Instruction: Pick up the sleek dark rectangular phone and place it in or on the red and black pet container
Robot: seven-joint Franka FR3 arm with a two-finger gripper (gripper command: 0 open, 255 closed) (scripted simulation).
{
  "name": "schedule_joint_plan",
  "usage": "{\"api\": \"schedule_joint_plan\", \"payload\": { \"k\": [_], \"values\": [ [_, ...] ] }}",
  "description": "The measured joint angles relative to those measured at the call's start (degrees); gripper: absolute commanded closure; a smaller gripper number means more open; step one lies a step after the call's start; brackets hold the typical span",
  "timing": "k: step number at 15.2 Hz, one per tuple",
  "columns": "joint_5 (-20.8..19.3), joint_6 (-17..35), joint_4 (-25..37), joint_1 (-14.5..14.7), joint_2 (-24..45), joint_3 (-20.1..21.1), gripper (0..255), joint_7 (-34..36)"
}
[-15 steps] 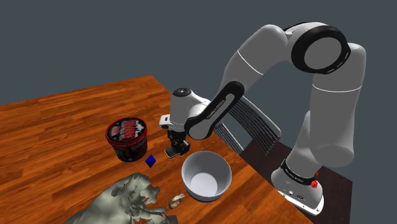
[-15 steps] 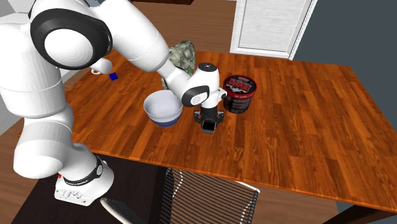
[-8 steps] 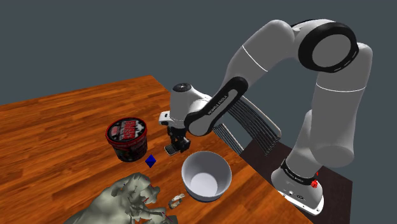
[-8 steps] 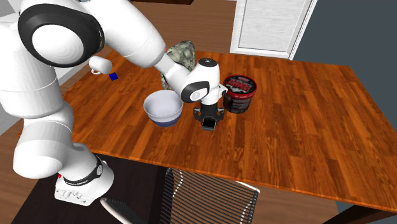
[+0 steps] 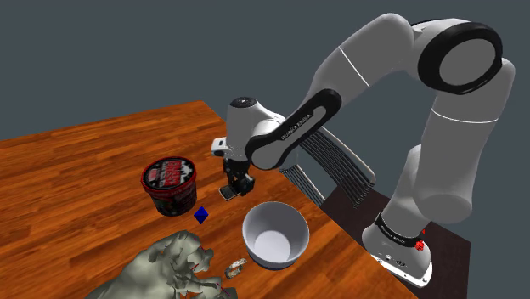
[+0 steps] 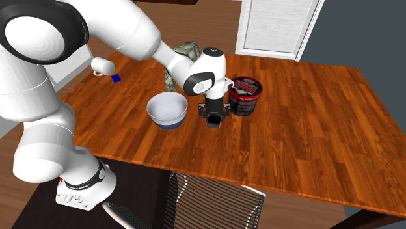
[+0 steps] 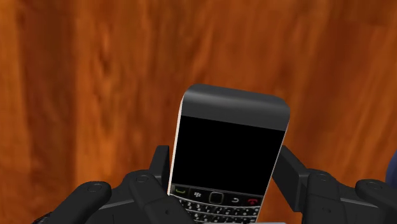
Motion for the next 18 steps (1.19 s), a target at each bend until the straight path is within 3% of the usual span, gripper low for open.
{"api": "schedule_joint_plan", "payload": {
  "k": [18],
  "values": [
    [2.7,-13.0,4.0,-0.4,-9.2,0.5,255,-2.1]
  ]
}}
